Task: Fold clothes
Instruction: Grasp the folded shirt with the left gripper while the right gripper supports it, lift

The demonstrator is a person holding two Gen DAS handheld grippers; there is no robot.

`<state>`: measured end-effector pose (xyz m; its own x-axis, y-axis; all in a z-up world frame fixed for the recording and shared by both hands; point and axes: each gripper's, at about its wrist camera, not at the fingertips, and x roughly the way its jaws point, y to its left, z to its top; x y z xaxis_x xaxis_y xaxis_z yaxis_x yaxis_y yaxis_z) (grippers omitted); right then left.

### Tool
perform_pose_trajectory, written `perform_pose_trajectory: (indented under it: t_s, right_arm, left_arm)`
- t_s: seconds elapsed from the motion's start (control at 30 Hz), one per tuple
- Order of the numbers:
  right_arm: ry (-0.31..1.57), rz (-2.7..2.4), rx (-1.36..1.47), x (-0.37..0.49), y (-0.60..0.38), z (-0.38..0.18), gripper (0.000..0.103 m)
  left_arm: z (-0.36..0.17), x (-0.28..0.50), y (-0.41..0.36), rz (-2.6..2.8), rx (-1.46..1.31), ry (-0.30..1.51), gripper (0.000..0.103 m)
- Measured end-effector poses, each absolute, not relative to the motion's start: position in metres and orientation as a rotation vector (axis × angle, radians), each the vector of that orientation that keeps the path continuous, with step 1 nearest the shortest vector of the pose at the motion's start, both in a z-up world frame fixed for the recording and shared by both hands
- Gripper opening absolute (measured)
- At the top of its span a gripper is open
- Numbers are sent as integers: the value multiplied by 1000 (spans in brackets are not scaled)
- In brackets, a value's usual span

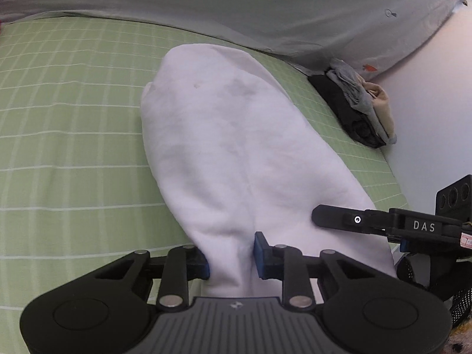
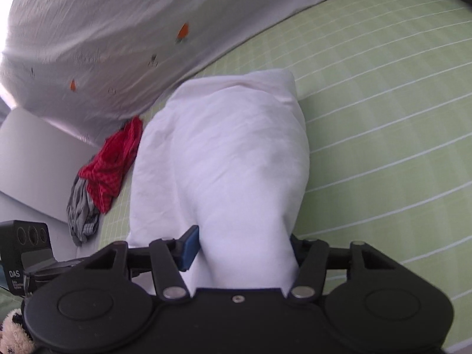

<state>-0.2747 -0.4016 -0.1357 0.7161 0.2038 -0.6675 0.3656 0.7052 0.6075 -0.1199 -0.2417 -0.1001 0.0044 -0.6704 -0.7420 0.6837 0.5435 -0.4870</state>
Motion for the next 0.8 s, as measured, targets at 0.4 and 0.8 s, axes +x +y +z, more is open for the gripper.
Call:
perform_pose_trajectory:
  t_s: [0.4, 0.8]
  right_arm:
    - [649, -382, 752, -496, -671, -68, 56]
    - [395, -472, 692, -565, -834, 12, 56]
  left_arm:
    - [-80, -303, -552, -1437, 52, 1088, 28]
    - [4, -338, -737, -1606, 60, 810, 27]
